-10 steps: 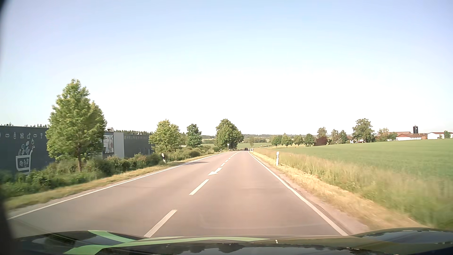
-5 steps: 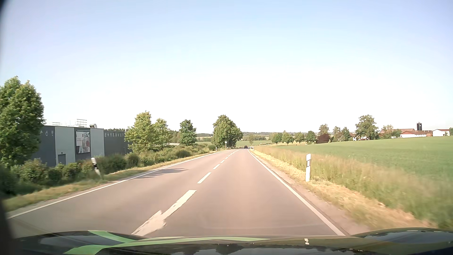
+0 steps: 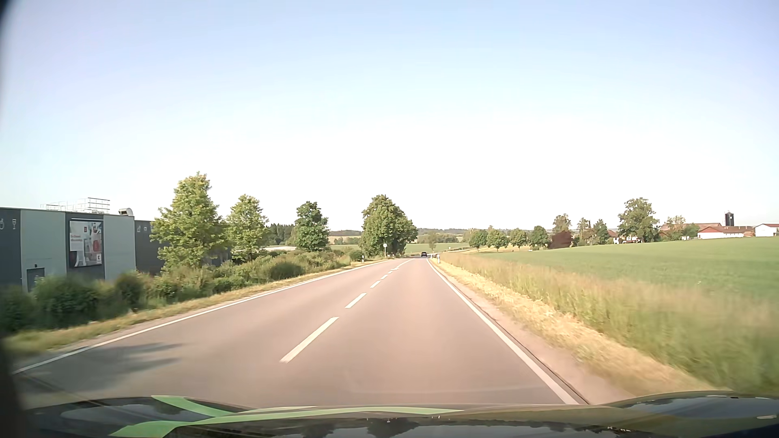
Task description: Follow the waypoints while adhering to traffic rules and regulations
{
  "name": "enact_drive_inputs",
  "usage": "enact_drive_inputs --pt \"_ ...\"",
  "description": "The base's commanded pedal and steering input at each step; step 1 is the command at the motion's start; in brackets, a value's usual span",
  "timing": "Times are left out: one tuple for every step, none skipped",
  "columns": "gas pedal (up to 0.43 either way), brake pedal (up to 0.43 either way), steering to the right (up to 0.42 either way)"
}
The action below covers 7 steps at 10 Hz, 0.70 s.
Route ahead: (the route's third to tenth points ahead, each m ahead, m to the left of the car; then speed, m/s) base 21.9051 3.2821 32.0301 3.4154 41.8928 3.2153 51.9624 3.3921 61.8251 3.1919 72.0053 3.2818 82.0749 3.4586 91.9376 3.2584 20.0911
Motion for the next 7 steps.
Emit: enact_drive_inputs --pt "0.047 0.0 -0.003" --pt "0.047 0.0 -0.005" --pt "0.047 0.0 -0.007" --pt "0.059 0.0 -0.007" --pt "0.059 0.0 -0.006" --pt "0.059 0.0 -0.003" --pt "0.059 0.0 -0.003"
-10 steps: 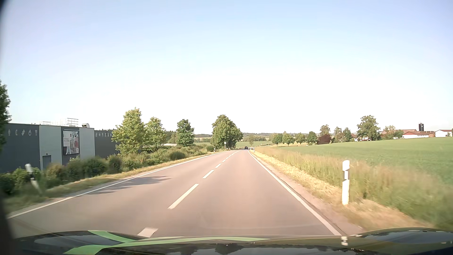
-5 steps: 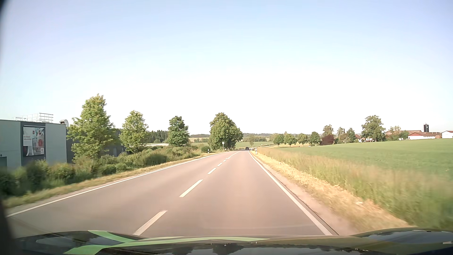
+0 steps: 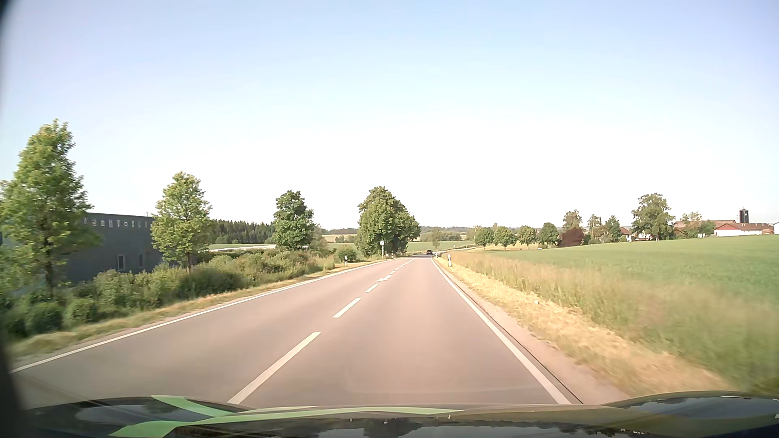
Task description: Follow the waypoints while adhering to traffic rules and regulations
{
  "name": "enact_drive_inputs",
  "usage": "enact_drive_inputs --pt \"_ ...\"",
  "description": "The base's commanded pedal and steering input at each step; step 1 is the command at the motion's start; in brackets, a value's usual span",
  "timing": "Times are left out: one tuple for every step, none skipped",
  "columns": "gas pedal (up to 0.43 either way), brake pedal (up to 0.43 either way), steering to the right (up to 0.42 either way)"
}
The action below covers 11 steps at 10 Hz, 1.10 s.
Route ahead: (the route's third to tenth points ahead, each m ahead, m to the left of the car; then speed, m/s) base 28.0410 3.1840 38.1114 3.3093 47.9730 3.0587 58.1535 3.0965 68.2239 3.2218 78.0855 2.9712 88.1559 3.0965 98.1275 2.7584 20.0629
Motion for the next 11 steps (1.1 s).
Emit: enact_drive_inputs --pt "0.059 0.0 -0.003" --pt "0.047 0.0 -0.003" --pt "0.047 0.0 -0.003" --pt "0.047 0.0 -0.002" --pt "0.047 0.0 -0.002" --pt "0.047 0.0 -0.003" --pt "0.047 0.0 -0.003" --pt "0.047 0.0 -0.002" --pt "0.047 0.0 -0.003" --pt "0.047 0.0 -0.002" --pt "0.047 0.0 -0.002"
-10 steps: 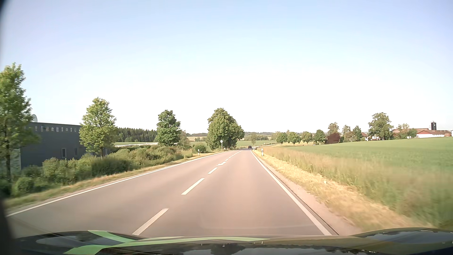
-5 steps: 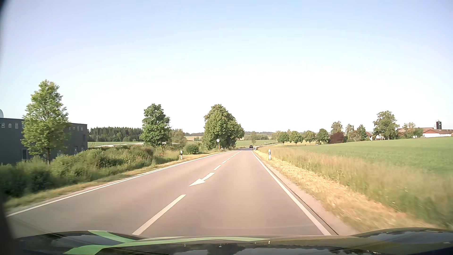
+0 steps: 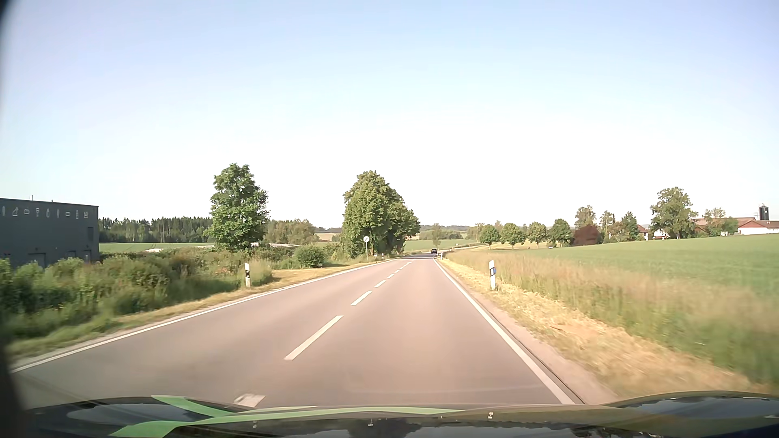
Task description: Follow the waypoints while adhering to traffic rules and regulations
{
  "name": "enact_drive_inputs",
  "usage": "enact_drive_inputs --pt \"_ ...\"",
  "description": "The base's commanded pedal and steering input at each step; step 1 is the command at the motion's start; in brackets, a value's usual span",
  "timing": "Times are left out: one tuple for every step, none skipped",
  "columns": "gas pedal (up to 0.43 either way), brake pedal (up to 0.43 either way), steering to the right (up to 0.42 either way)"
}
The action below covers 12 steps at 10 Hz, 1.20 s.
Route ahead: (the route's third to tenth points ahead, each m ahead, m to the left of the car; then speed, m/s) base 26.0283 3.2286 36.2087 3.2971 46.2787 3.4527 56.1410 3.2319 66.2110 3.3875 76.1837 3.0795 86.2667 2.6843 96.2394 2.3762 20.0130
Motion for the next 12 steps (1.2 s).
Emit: enact_drive_inputs --pt "0.047 0.0 -0.002" --pt "0.047 0.0 -0.002" --pt "0.047 0.0 -0.001" --pt "0.047 0.0 0.0" --pt "0.047 0.0 0.0" --pt "0.047 0.0 0.0" --pt "0.047 0.0 0.0" --pt "0.047 0.0 0.001" --pt "0.047 0.0 0.0" --pt "0.047 0.0 0.001" --pt "0.047 0.0 0.001" --pt "0.059 0.0 0.001"
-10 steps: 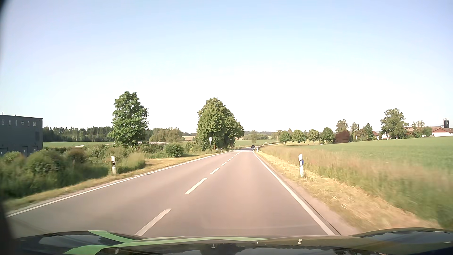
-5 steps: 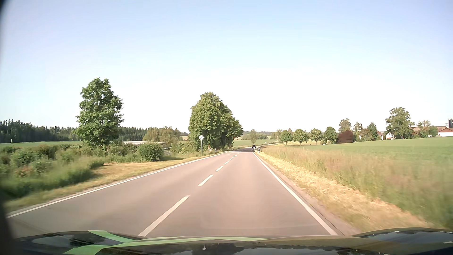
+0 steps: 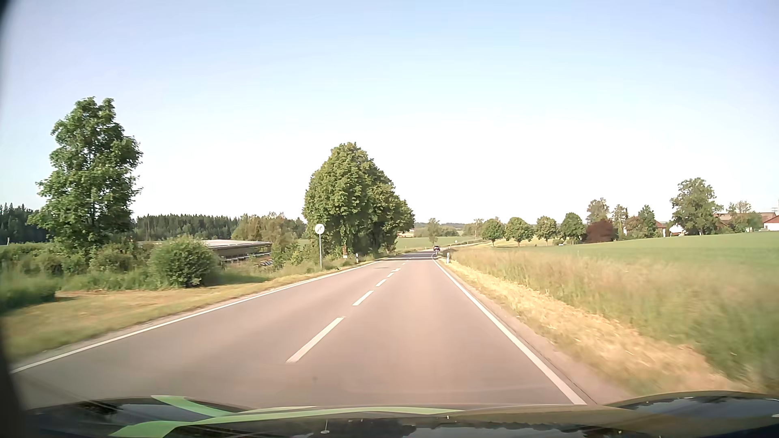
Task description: Follow the waypoints while adhering to traffic rules and regulations
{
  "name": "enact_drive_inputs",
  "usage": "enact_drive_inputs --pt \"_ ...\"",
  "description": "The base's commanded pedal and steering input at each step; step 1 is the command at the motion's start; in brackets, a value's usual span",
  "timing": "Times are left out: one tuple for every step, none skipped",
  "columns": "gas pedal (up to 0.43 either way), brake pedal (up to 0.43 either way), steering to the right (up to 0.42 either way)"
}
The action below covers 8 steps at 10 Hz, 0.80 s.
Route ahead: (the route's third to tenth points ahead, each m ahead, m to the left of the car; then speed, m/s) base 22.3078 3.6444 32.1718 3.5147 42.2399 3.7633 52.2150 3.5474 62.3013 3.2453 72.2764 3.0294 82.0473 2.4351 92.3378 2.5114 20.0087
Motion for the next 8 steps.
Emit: enact_drive_inputs --pt "0.059 0.0 0.001" --pt "0.067 0.0 0.001" --pt "0.067 0.0 0.001" --pt "0.067 0.0 0.001" --pt "0.067 0.0 0.001" --pt "0.079 0.0 0.001" --pt "0.079 0.0 0.001" --pt "0.079 0.0 0.001"
